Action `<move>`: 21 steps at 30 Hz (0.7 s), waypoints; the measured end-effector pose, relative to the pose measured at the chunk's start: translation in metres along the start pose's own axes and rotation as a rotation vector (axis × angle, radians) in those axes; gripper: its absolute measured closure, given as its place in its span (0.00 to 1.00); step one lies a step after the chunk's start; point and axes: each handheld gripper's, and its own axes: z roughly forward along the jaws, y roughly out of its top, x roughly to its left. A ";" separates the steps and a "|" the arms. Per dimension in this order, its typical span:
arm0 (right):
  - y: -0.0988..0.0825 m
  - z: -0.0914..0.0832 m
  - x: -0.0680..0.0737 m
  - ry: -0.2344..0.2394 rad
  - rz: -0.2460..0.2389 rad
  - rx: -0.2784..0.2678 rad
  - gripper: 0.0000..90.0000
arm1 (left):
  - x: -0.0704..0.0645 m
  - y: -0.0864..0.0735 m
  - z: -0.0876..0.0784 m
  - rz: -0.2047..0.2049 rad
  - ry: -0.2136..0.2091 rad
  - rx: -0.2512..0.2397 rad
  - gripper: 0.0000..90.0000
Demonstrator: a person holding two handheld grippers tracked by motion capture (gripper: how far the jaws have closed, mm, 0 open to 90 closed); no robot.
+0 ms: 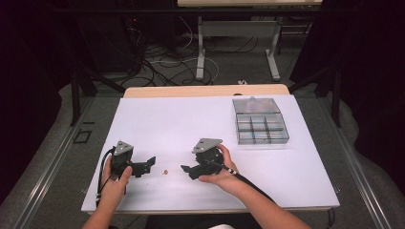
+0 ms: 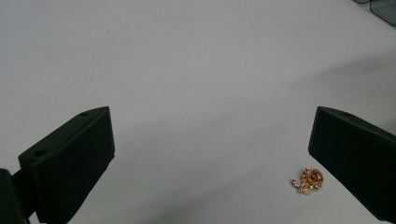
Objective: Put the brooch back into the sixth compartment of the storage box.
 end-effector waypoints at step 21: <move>0.011 0.041 0.021 0.092 -0.060 0.037 0.49 | 0.002 0.000 0.000 -0.010 -0.004 -0.003 0.01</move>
